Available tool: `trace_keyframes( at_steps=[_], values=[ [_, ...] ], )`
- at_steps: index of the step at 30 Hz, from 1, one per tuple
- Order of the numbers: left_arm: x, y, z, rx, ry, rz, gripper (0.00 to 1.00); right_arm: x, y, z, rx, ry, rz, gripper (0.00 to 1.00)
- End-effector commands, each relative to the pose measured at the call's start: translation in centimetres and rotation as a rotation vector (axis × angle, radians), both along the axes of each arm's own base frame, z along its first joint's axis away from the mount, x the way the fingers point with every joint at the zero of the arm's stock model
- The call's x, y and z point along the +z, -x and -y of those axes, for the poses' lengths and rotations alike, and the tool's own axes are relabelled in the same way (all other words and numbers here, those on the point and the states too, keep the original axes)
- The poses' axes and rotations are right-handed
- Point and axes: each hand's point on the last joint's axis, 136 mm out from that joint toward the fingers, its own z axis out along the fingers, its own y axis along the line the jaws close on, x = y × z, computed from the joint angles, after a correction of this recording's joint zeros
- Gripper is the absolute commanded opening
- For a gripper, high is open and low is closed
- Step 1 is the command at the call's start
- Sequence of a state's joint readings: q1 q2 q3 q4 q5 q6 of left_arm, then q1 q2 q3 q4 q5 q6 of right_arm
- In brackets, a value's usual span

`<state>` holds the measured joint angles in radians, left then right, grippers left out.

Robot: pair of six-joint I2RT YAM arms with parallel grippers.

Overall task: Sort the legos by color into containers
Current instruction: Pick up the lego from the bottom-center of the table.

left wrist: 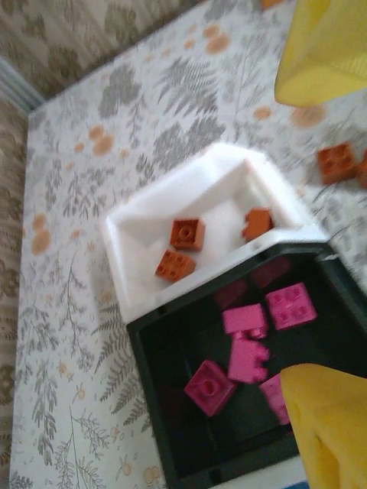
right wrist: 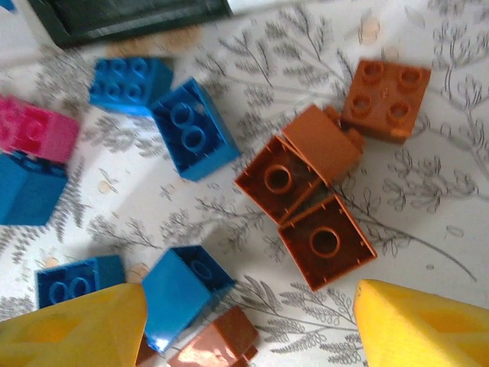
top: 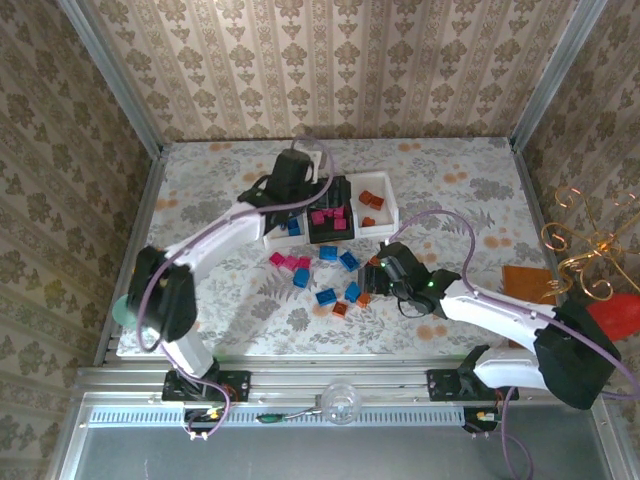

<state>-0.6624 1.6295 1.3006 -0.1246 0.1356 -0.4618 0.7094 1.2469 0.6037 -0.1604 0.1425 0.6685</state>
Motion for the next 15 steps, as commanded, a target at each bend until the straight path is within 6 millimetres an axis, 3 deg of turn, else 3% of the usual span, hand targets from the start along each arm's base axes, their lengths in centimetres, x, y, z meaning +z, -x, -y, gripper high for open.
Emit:
trace_keyframes(
  at_steps=[1, 3, 8, 15],
  values=[
    [0.5, 3.1, -1.0, -0.01, 0.058, 0.037, 0.92, -1.8, 1.3, -0.6, 0.015, -0.023, -0.067, 0.72],
    [-0.3, 5.1, -2.1, -0.008, 0.055, 0.033, 0.99, -2.2, 1.9, -1.5, 0.072, -0.029, -0.078, 0.72],
    [-2.6, 9.1, -5.1, 0.011, 0.027, 0.015, 1.0, -3.2, 2.8, -2.7, 0.185, 0.042, -0.093, 0.73],
    [-5.0, 11.8, -8.7, 0.067, -0.02, -0.015, 1.0, -4.7, 3.1, -3.5, 0.297, 0.134, -0.113, 0.71]
  ],
)
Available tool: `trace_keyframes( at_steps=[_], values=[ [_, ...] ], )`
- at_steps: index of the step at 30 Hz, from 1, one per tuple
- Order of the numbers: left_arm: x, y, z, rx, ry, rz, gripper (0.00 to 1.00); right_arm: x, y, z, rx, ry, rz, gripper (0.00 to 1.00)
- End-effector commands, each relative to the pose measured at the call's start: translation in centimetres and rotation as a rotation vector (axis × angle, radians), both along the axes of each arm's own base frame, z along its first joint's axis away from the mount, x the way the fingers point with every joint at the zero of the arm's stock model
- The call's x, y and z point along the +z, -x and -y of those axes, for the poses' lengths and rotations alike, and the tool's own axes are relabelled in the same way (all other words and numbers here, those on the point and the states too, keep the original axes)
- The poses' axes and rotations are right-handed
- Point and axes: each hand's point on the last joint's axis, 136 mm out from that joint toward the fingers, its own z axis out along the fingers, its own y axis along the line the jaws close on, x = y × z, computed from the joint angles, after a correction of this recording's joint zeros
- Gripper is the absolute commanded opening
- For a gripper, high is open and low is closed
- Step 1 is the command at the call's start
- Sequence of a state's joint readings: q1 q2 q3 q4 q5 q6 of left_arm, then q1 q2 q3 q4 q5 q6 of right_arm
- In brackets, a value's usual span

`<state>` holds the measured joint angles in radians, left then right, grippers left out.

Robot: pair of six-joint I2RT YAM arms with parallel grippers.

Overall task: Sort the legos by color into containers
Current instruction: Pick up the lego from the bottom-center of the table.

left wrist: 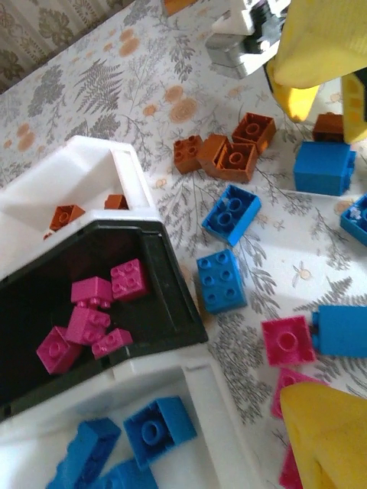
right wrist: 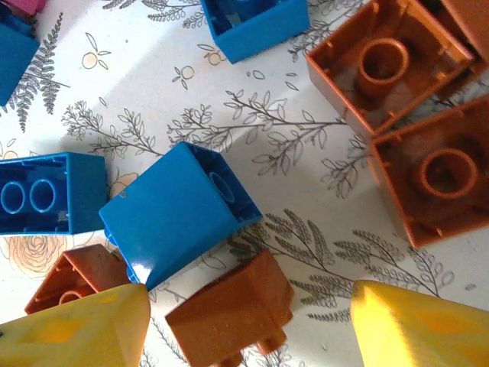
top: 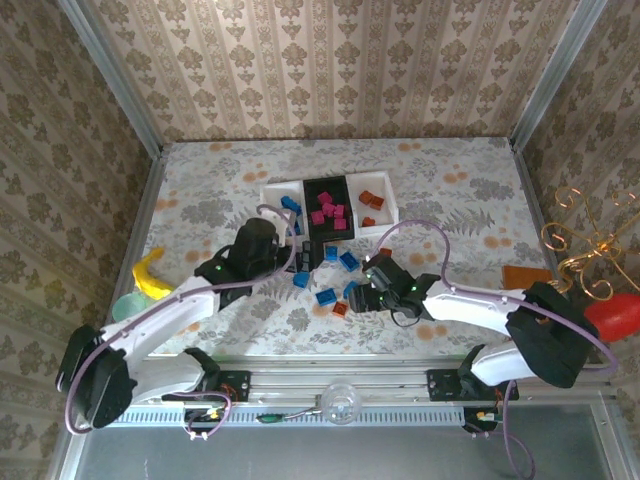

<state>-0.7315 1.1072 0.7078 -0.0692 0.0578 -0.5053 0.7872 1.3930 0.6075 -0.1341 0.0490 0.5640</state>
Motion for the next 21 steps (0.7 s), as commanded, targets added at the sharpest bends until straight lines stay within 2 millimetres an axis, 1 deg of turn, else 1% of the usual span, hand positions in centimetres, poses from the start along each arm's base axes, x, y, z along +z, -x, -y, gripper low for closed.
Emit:
trace_keyframes(
  at_steps=[1, 5, 13, 16, 19, 21],
  values=[
    [-0.4, 0.4, -1.5, 0.054, -0.01, -0.007, 1.0, -0.7, 0.3, -0.7, 0.104, 0.068, -0.007, 0.71],
    [-1.2, 0.7, -2.2, 0.072, -0.011, -0.025, 1.0, -1.3, 0.3, -0.9, 0.138, 0.115, -0.017, 0.68],
    [-2.0, 0.6, -2.5, 0.084, -0.002, -0.054, 1.0, -1.5, 0.8, -0.4, 0.147, 0.14, -0.017, 0.65],
    [-2.2, 0.5, -2.6, 0.088, 0.004, -0.061, 1.0, -1.7, 0.8, -0.1, 0.142, 0.146, -0.014, 0.59],
    [-2.2, 0.4, -2.5, 0.086, 0.006, -0.063, 1.0, -1.9, 0.8, -0.1, 0.14, 0.147, -0.014, 0.49],
    [-2.1, 0.5, -2.5, 0.084, 0.01, -0.063, 1.0, -1.5, 0.8, 0.0, 0.135, 0.14, -0.005, 0.42]
  ],
)
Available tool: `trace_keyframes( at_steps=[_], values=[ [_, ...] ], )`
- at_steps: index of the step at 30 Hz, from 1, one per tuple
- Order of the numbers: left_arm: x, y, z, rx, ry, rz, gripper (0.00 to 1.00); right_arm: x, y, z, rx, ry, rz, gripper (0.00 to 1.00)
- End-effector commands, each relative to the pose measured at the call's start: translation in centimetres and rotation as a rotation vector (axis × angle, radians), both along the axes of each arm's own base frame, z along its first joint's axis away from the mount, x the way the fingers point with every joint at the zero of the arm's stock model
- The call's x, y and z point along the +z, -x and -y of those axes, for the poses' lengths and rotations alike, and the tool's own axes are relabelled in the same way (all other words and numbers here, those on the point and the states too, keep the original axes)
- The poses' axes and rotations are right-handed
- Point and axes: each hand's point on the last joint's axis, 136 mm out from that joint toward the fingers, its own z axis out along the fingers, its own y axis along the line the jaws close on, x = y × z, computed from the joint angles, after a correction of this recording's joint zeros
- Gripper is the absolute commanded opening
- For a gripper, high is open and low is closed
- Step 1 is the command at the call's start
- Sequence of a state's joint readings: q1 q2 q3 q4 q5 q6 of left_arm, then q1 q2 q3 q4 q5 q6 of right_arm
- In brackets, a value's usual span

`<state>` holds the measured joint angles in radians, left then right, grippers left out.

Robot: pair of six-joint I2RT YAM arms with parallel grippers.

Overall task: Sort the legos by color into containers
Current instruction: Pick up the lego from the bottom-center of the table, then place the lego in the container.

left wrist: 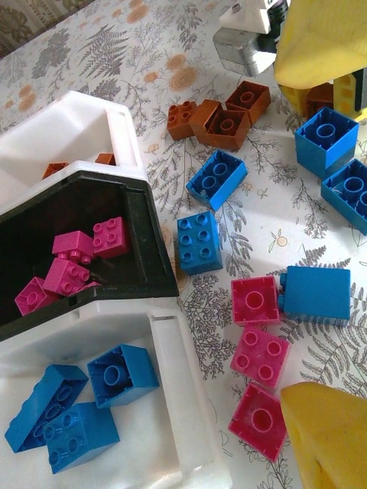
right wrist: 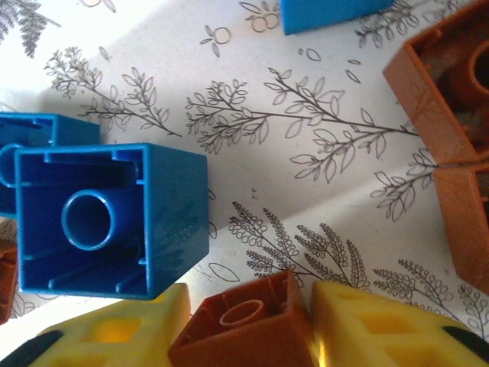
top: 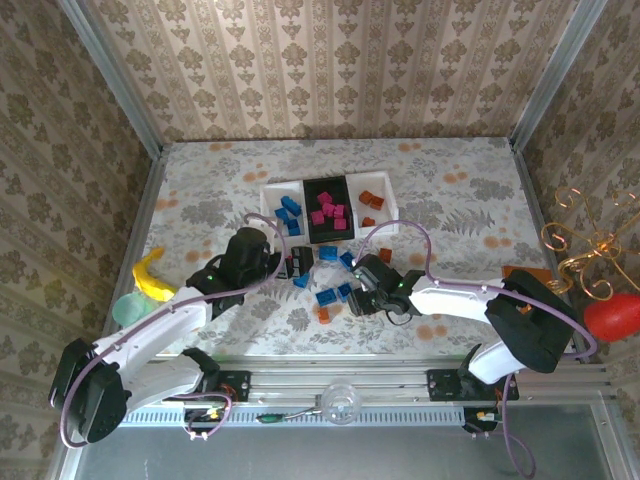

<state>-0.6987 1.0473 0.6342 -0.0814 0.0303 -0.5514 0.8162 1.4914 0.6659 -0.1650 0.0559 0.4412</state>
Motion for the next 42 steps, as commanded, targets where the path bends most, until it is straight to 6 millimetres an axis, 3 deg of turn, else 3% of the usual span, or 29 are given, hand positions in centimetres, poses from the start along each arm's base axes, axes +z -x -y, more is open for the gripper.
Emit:
trace_keyframes(
  at_steps=[1, 3, 9, 13, 16, 18, 23, 28, 32, 33, 35, 37, 42],
  values=[
    [-0.4, 0.4, -0.2, 0.003, 0.016, -0.023, 1.0, 0.3, 0.7, 1.1, 0.002, 0.03, 0.009, 0.38],
    [-0.3, 0.5, -0.3, 0.001, 0.021, -0.021, 1.0, 1.1, 0.8, 1.5, -0.004, 0.029, 0.026, 0.35],
    [-1.0, 1.3, -0.3, -0.029, 0.038, -0.053, 1.0, 8.6, -1.1, 2.2, -0.056, -0.091, 0.189, 0.33],
    [-1.9, 1.9, -0.2, -0.041, 0.023, -0.071, 1.0, 13.4, -5.2, 2.9, -0.16, -0.148, 0.297, 0.32],
    [-2.3, 2.6, 0.0, -0.057, -0.009, -0.07, 0.98, 15.1, -9.3, 3.2, -0.25, -0.155, 0.342, 0.32],
    [-2.6, 3.2, 0.1, -0.067, -0.045, -0.066, 0.98, 15.2, -12.2, 3.4, -0.308, -0.159, 0.349, 0.32],
    [-4.2, 4.6, 0.1, -0.089, -0.109, -0.095, 0.96, 12.5, -19.3, 4.1, -0.439, -0.097, 0.294, 0.31],
    [-5.7, 5.7, 0.0, -0.101, -0.122, -0.131, 0.94, 10.4, -23.5, 4.8, -0.526, -0.078, 0.248, 0.32],
    [-6.5, 6.4, 0.1, -0.118, -0.127, -0.147, 0.94, 9.2, -25.4, 4.9, -0.569, -0.073, 0.213, 0.36],
    [-6.6, 6.6, 0.2, -0.123, -0.13, -0.151, 0.94, 9.0, -25.7, 4.8, -0.569, -0.078, 0.203, 0.4],
    [-6.8, 6.9, 0.3, -0.137, -0.14, -0.159, 0.93, 9.4, -26.1, 4.2, -0.558, -0.1, 0.194, 0.58],
    [-7.1, 7.3, 0.4, -0.149, -0.152, -0.17, 0.93, 10.1, -26.0, 3.9, -0.549, -0.125, 0.199, 0.68],
    [-7.8, 8.7, 1.3, -0.209, -0.179, -0.188, 0.93, 12.0, -24.2, 3.5, -0.515, -0.161, 0.232, 0.72]
  ],
)
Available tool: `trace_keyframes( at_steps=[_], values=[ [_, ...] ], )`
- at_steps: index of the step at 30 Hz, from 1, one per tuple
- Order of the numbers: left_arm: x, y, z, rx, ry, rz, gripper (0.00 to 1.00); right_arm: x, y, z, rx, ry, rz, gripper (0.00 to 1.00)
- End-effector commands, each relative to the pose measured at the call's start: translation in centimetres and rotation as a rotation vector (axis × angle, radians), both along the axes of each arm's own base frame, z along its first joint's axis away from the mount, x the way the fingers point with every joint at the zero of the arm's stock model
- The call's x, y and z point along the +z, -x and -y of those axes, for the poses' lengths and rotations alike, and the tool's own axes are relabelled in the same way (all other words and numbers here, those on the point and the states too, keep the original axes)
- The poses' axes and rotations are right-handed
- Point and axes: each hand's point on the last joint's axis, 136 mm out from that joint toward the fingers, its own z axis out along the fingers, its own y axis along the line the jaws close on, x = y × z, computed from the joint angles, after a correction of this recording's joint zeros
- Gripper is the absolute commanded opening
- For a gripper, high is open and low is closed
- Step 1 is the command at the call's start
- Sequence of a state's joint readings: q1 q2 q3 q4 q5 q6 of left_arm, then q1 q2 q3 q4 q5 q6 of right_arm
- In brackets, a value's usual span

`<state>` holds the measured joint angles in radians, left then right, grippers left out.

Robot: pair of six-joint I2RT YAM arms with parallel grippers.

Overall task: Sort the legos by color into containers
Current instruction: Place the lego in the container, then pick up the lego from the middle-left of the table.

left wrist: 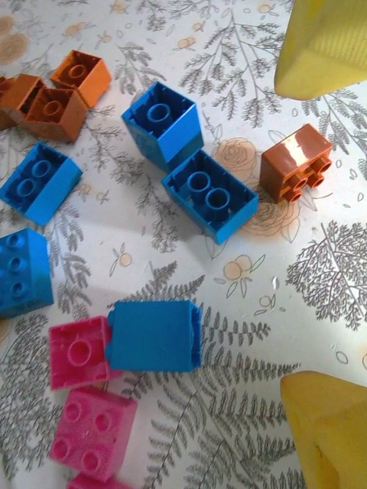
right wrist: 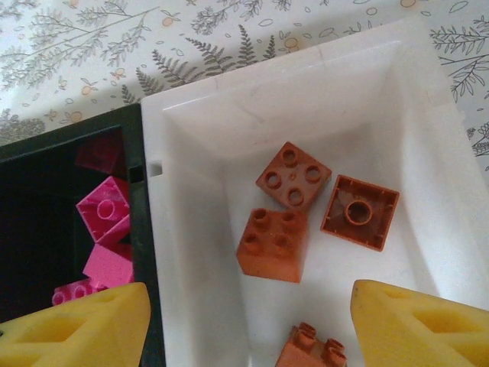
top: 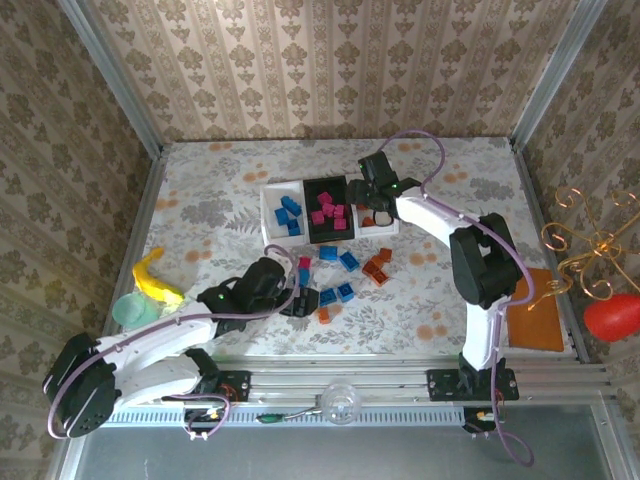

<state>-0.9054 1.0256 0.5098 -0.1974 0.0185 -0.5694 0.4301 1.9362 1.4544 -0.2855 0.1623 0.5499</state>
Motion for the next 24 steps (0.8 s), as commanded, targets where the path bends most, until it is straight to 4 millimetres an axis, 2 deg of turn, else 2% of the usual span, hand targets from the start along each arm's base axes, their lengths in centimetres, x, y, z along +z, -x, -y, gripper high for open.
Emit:
trace_keyframes(
  at_steps=[1, 7, 11, 14, 20, 24],
  values=[
    [-1.2, 1.4, 0.5, -0.042, -0.036, -0.037, 0.93, 2.5, 1.8, -0.4, 0.029, -0.035, 0.036, 0.72],
    [-2.8, 3.6, 3.4, -0.171, -0.135, -0.056, 0.88, 2.1, 5.3, -0.3, 0.061, -0.046, 0.038, 0.72],
    [-3.2, 4.2, 4.9, -0.228, -0.203, -0.052, 0.84, 1.8, 6.9, 0.1, 0.068, -0.057, 0.035, 0.72],
    [-3.9, 3.9, 5.2, -0.236, -0.25, -0.056, 0.83, 2.1, 7.8, 0.4, 0.075, -0.072, 0.047, 0.72],
    [-5.9, 3.5, 4.7, -0.222, -0.357, -0.079, 0.69, 3.6, 9.0, 1.2, 0.076, -0.077, 0.084, 0.73],
    [-6.6, 3.5, 4.5, -0.222, -0.383, -0.083, 0.62, 3.8, 9.6, 1.4, 0.08, -0.078, 0.093, 0.73]
  ],
)
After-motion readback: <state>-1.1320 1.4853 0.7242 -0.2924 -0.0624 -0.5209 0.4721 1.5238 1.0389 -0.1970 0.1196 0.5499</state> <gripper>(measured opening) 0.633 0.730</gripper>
